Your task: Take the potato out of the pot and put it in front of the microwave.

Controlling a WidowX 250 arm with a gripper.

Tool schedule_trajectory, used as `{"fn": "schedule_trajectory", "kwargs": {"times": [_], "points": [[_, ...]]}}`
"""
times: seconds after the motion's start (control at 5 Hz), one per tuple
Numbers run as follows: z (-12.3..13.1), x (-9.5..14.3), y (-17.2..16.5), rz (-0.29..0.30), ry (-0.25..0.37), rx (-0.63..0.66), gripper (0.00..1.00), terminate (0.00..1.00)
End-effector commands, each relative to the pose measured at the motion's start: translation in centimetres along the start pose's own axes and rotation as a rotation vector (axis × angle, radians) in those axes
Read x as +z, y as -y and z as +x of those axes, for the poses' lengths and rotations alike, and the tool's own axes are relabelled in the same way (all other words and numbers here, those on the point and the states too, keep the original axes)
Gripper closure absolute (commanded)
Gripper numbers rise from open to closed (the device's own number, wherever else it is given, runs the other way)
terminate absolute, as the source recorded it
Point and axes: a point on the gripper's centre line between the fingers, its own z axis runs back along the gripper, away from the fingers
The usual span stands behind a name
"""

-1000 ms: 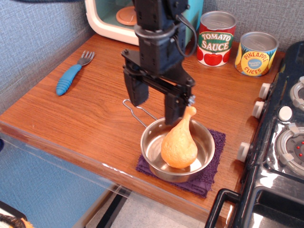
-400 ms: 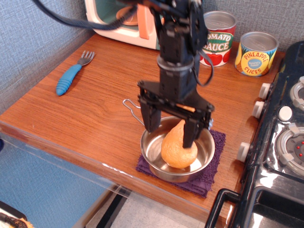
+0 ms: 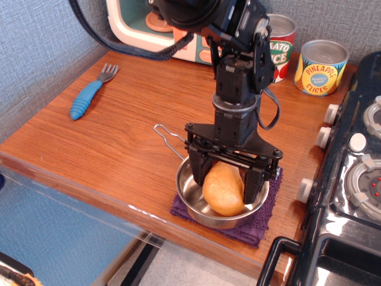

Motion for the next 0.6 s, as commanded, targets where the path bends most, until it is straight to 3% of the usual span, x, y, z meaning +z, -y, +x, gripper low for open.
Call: {"fn": "schedule_trajectory", "kwargs": {"times": [0.0, 0.2, 0.4], "points": [[0.0, -1.0, 0.3, 0.044, 0.029, -0.020, 1.00, 0.00], [0.1, -0.6, 0.3, 0.043, 0.018, -0.052, 1.00, 0.00], [0.2, 2.4, 1.2, -0.002, 0.060, -0.146, 1.00, 0.00]]}}
